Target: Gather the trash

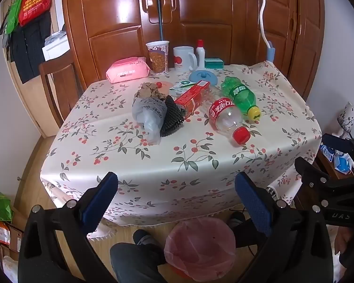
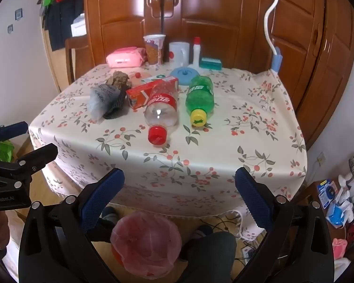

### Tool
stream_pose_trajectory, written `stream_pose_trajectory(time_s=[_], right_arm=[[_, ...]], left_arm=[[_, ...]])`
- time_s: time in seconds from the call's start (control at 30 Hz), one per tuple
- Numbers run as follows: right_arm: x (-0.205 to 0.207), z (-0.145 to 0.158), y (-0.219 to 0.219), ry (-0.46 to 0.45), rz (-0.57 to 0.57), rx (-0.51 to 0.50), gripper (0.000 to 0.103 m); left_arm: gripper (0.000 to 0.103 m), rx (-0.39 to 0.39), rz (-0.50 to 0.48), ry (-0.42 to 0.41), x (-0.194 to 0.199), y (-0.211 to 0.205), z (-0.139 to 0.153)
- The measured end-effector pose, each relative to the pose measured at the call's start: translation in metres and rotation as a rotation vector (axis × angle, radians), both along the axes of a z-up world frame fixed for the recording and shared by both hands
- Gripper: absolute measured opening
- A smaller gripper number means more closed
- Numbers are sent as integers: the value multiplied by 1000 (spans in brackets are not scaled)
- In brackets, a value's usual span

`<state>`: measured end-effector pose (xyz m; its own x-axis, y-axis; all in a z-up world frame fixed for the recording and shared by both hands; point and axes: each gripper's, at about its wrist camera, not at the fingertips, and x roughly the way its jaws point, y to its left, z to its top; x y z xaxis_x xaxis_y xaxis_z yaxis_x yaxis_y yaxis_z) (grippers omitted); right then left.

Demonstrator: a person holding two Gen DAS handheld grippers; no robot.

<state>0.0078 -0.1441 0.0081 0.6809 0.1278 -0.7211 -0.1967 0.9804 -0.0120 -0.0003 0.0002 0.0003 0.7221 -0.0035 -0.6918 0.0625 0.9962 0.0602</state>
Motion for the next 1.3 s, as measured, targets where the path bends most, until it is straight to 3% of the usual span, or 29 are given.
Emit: stream_pose_trajectory(time_s=[1.3], right_arm=[[2,-1,0,-10,7,-7,97]], left_arm=[[98,5,3,6,0,0,1]])
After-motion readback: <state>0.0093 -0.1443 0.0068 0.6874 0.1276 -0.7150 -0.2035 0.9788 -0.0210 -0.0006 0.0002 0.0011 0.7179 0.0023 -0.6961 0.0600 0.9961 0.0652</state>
